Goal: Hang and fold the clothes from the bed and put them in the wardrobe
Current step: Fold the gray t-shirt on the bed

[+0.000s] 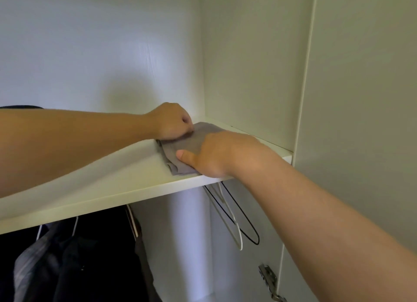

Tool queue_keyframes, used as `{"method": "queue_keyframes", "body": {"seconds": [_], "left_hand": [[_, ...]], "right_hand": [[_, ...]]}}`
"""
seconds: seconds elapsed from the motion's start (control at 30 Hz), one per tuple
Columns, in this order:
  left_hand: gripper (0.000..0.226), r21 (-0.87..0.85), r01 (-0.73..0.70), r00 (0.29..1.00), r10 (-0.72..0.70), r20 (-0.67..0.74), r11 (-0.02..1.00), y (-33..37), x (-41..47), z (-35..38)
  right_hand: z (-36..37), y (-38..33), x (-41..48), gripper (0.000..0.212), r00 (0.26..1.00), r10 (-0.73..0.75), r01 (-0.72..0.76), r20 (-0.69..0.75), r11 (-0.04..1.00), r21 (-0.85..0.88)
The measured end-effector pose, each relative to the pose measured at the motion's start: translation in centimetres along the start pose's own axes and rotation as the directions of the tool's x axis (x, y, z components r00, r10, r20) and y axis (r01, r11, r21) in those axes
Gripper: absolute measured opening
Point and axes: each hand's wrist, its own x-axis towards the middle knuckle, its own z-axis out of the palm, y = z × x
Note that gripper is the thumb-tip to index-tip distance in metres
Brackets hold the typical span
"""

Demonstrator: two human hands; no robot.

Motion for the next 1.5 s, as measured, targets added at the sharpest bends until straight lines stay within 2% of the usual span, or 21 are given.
{"method": "queue_keyframes", "body": {"seconds": [0.03,0.1,0.17,0.27,0.33,0.4,0.43,0.5,0.6,0.67,0.73,0.87,1.0,1.1,1.23,1.3,1.43,1.5], "left_hand": [[0.022,0.033,-0.004,1.000,0.003,0.016,0.999,-0.4,-0.1,0.2],[0.026,0.050,-0.007,0.997,0.003,0.075,0.999,-1.2,0.0,0.6],[0.037,0.059,-0.004,0.991,-0.003,0.132,0.998,-1.6,0.7,1.1],[0.052,0.096,0.056,0.977,-0.074,0.199,0.994,-1.4,1.9,1.3],[0.043,0.115,0.028,0.995,-0.038,0.087,0.993,-1.3,2.5,1.0],[0.029,0.085,-0.036,0.996,0.042,-0.073,0.996,-1.2,3.0,1.0],[0.026,0.087,-0.046,0.995,0.054,-0.081,0.995,-1.2,3.1,1.0],[0.029,0.157,-0.024,0.999,0.019,0.030,0.987,-1.2,3.0,1.4],[0.038,0.214,0.009,0.994,-0.032,0.105,0.977,-1.2,3.8,1.4],[0.041,0.194,0.032,0.989,-0.059,0.138,0.981,-1.5,4.8,1.3],[0.043,0.175,0.052,0.981,-0.083,0.177,0.983,-2.2,5.9,1.6],[0.040,0.144,0.036,0.967,-0.071,0.246,0.989,-4.3,8.2,2.6],[0.041,0.075,0.033,0.954,-0.054,0.294,0.997,-5.7,10.4,3.2],[0.046,0.046,0.051,0.957,-0.062,0.283,0.998,-6.3,12.1,4.0],[0.053,0.011,0.037,0.966,-0.038,0.255,0.999,-7.2,13.7,5.4],[0.051,0.035,0.049,0.968,-0.056,0.244,0.998,-7.1,13.9,5.4],[0.044,0.163,0.096,0.994,-0.102,0.027,0.982,-5.0,13.0,4.1],[0.041,0.203,0.120,0.993,-0.117,-0.026,0.972,-3.8,11.8,3.1]], "right_hand": [[0.1,0.3,0.1,0.060,0.994,-0.053,0.053,-0.093,0.999,-0.007],[0.2,0.5,0.4,0.050,0.968,-0.113,0.109,-0.226,0.994,-0.028],[-0.1,0.5,1.4,0.044,0.974,-0.139,0.129,-0.180,0.989,-0.067],[-0.6,0.7,3.3,0.041,0.984,-0.180,0.181,0.018,0.979,-0.097],[-0.7,1.0,4.5,0.040,0.983,-0.185,0.185,0.005,0.980,-0.080],[-0.4,1.3,5.7,0.024,0.975,-0.165,0.159,-0.148,0.986,-0.051],[-0.3,1.5,6.1,0.018,0.964,-0.140,0.138,-0.225,0.990,-0.026],[-0.2,1.6,6.6,0.028,0.966,-0.122,0.121,-0.229,0.992,-0.020],[-0.9,1.5,7.4,0.017,0.982,-0.153,0.141,-0.114,0.984,-0.105],[-1.4,1.3,8.7,0.029,0.988,-0.155,0.151,-0.016,0.977,-0.152],[-1.6,1.2,10.1,0.036,0.988,-0.145,0.150,0.050,0.982,-0.116],[-1.4,0.6,12.3,0.040,0.987,-0.120,0.131,0.110,0.986,-0.104],[0.4,-0.5,14.4,0.044,0.976,-0.180,0.189,0.118,0.979,-0.072],[1.1,0.0,15.2,0.047,0.961,-0.241,0.248,0.133,0.968,-0.036],[1.1,1.6,16.0,0.045,0.980,-0.199,0.198,-0.011,0.978,-0.062],[1.3,1.7,16.0,0.044,0.984,-0.180,0.179,-0.005,0.983,-0.033],[1.9,1.6,15.9,0.050,0.988,-0.153,0.151,0.030,0.986,0.063],[2.2,1.5,15.8,0.056,0.991,-0.127,0.123,0.041,0.989,0.087]]}}
